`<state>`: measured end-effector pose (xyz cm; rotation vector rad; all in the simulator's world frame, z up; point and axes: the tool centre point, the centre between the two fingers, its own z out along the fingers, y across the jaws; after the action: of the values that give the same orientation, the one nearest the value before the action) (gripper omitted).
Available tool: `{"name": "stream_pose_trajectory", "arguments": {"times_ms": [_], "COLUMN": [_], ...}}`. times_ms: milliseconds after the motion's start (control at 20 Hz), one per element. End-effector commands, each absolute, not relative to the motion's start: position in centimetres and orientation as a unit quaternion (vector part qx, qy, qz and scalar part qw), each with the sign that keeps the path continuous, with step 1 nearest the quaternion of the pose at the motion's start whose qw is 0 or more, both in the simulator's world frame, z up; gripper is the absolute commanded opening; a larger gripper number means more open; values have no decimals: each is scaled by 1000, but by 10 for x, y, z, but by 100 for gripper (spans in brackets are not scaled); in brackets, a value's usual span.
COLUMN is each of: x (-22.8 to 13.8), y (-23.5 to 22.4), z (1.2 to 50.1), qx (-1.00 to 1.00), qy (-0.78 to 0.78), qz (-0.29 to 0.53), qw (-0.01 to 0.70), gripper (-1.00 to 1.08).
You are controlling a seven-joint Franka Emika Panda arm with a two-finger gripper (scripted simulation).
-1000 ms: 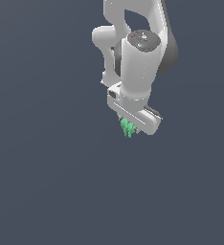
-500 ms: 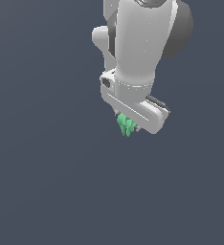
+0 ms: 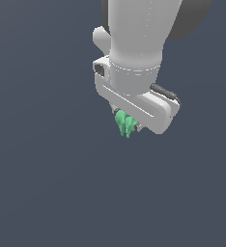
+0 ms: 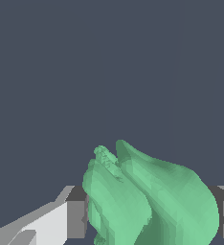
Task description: Pick up the object and move it to a goal position.
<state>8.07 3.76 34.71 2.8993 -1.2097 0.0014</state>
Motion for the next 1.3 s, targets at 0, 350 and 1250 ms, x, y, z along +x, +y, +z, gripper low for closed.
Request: {"name": "stream_pose_trajectory", "arguments": {"times_ms": [0, 350, 1250], "x": [87, 103, 122], "y": [35, 30, 23], "z": [358, 382, 411], "qx": [923, 923, 923], "qy": [-385, -385, -385], "qz": [0, 0, 0], "qw": [0, 0, 0], "gripper": [-100, -100, -100]}}
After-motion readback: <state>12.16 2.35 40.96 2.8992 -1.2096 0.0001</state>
